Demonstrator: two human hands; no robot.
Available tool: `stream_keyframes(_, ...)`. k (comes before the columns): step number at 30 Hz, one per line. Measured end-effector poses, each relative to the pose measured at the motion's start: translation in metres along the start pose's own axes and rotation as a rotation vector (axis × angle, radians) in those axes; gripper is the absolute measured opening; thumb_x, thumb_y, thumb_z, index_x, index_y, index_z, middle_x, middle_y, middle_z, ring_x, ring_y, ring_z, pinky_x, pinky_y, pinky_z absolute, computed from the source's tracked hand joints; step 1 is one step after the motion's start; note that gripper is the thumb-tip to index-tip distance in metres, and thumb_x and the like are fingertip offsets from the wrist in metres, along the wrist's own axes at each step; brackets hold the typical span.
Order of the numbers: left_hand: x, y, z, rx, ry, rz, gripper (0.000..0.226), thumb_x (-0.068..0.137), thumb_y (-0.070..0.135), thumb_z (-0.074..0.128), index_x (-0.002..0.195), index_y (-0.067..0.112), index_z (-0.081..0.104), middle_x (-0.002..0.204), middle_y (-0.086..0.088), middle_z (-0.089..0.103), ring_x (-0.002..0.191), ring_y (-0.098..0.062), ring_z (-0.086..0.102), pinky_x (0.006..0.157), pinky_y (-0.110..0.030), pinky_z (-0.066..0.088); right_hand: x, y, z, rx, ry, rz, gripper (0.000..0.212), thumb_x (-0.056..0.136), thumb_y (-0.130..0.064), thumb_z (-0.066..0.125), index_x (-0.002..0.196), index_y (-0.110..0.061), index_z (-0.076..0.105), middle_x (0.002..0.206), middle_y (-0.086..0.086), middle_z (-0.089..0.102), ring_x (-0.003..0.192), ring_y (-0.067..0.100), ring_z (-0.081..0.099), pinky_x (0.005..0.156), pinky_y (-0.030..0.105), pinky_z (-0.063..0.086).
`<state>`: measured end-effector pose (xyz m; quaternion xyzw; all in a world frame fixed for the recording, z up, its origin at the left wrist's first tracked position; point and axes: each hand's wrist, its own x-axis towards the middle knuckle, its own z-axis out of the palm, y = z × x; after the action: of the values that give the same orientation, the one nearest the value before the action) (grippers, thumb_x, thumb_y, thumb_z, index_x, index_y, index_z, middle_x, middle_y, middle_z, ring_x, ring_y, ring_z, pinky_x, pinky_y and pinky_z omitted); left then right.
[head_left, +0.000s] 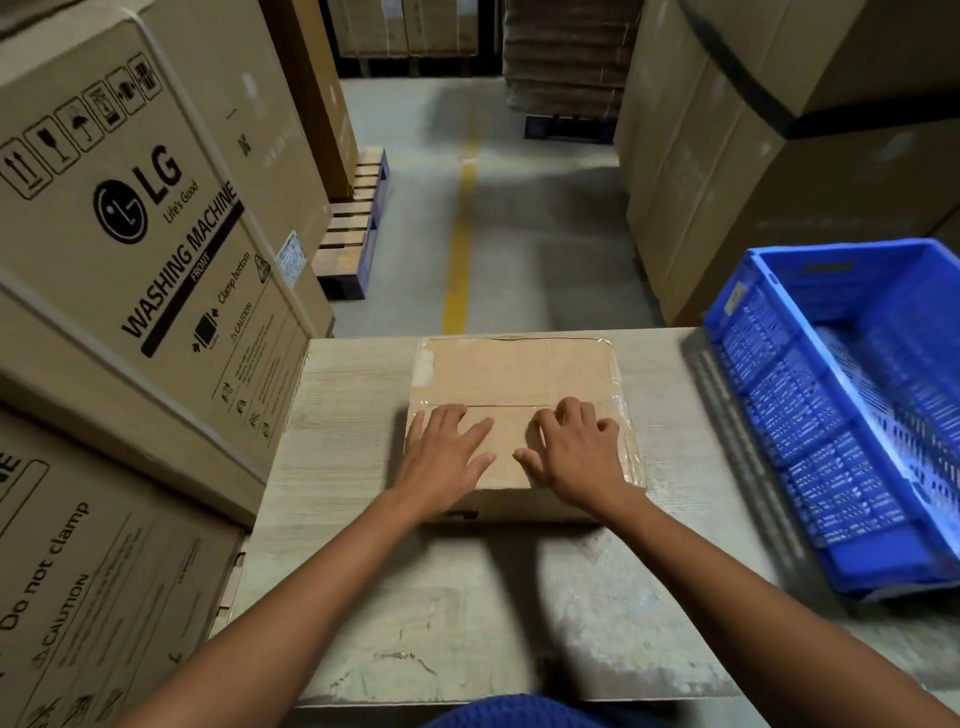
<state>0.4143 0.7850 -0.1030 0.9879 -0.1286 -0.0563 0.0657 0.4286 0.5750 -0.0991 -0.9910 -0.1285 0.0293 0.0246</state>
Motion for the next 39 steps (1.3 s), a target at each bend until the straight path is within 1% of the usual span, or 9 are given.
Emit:
stream_keyframes(5, 0.019, -0.023, -0.007, -0.135, -0.153, -0.113, 0.106, 0.074, 0.091, 0.038, 0.155, 0.045, -0.011, 0.161, -0.004, -0.032, 0.148, -0.023, -0.031, 0.120, -0.056, -0.009, 0.031, 0.001, -0.002, 0.006, -0.216, -0.211, 0.080, 0.097, -0.071, 0.019, 0.161, -0.024, 0.005, 0.168, 0.012, -0.010, 0.155, 0.034, -0.008, 0.120, 0.060, 0.006)
stream_keyframes(9, 0.032, -0.023, -0.016, -0.041, -0.264, -0.164, 0.123, 0.063, 0.097, 0.043, 0.157, 0.038, -0.009, 0.165, -0.007, -0.021, 0.152, -0.027, -0.019, 0.117, -0.062, -0.006, 0.043, 0.009, -0.001, -0.085, -0.249, -0.249, 0.087, 0.091, -0.080, 0.016, 0.160, -0.029, 0.004, 0.169, 0.010, -0.003, 0.155, 0.035, 0.000, 0.118, 0.059, 0.014)
stream_keyframes(13, 0.056, -0.015, -0.035, 0.080, -0.267, -0.087, 0.128, 0.056, 0.091, 0.061, 0.155, 0.023, 0.016, 0.164, -0.016, 0.007, 0.152, -0.036, -0.001, 0.117, -0.065, 0.002, 0.065, 0.005, -0.025, -0.131, -0.225, -0.265, 0.100, 0.073, -0.091, 0.045, 0.151, -0.033, 0.023, 0.156, 0.008, 0.027, 0.139, 0.034, 0.030, 0.101, 0.057, 0.038)
stream_keyframes(16, 0.077, -0.013, -0.033, -0.007, -0.243, 0.072, 0.132, 0.055, 0.084, 0.071, 0.157, 0.024, 0.013, 0.166, -0.013, -0.009, 0.152, -0.033, -0.014, 0.123, -0.057, 0.002, 0.084, 0.014, -0.031, -0.087, -0.358, -0.224, 0.124, 0.059, -0.095, 0.055, 0.158, -0.038, 0.006, 0.167, 0.008, 0.003, 0.151, 0.038, 0.007, 0.112, 0.070, 0.020)
stream_keyframes(20, 0.089, -0.017, -0.015, -0.011, -0.259, 0.105, 0.137, 0.058, 0.087, 0.065, 0.159, 0.029, -0.006, 0.164, -0.005, -0.024, 0.151, -0.027, -0.023, 0.123, -0.054, -0.002, 0.085, 0.033, -0.014, -0.048, -0.436, -0.167, 0.136, 0.052, -0.104, 0.042, 0.156, -0.040, -0.018, 0.162, 0.005, -0.032, 0.150, 0.032, -0.028, 0.117, 0.069, -0.009)
stream_keyframes(26, 0.090, -0.014, -0.020, -0.006, -0.238, 0.080, 0.126, 0.064, 0.089, 0.057, 0.160, 0.030, 0.002, 0.166, -0.004, -0.015, 0.153, -0.026, -0.015, 0.124, -0.051, 0.001, 0.080, 0.039, -0.008, 0.065, -0.283, -0.198, 0.124, 0.058, -0.104, 0.029, 0.160, -0.040, 0.000, 0.167, 0.001, -0.017, 0.154, 0.028, -0.015, 0.119, 0.063, -0.006)
stream_keyframes(32, 0.040, 0.004, 0.006, -0.012, 0.080, -0.139, 0.063, 0.104, 0.055, 0.025, 0.159, 0.026, 0.016, 0.168, -0.003, 0.002, 0.155, -0.023, -0.001, 0.125, -0.046, 0.005, 0.031, 0.034, 0.012, 0.082, -0.073, -0.022, 0.073, 0.096, -0.074, 0.010, 0.160, -0.038, 0.009, 0.169, 0.003, -0.006, 0.155, 0.027, -0.009, 0.122, 0.060, -0.003)
stream_keyframes(36, 0.037, 0.007, 0.007, -0.150, 0.070, -0.484, 0.077, 0.099, 0.063, 0.030, 0.159, 0.022, 0.006, 0.167, -0.013, -0.006, 0.152, -0.039, -0.001, 0.118, -0.061, 0.014, 0.024, 0.024, 0.014, 0.127, -0.056, 0.226, 0.073, 0.094, -0.078, 0.019, 0.155, -0.039, 0.015, 0.168, 0.016, -0.003, 0.153, 0.042, -0.010, 0.115, 0.071, 0.000)
stream_keyframes(39, 0.043, 0.004, 0.000, -0.297, 0.068, -0.585, 0.091, 0.092, 0.070, 0.043, 0.158, 0.020, 0.004, 0.166, -0.016, -0.005, 0.144, -0.043, 0.024, 0.106, -0.055, 0.037, 0.024, 0.026, 0.007, 0.208, -0.048, 0.329, 0.083, 0.087, -0.082, 0.033, 0.151, -0.029, 0.023, 0.166, 0.024, 0.000, 0.151, 0.047, -0.002, 0.114, 0.068, 0.017)
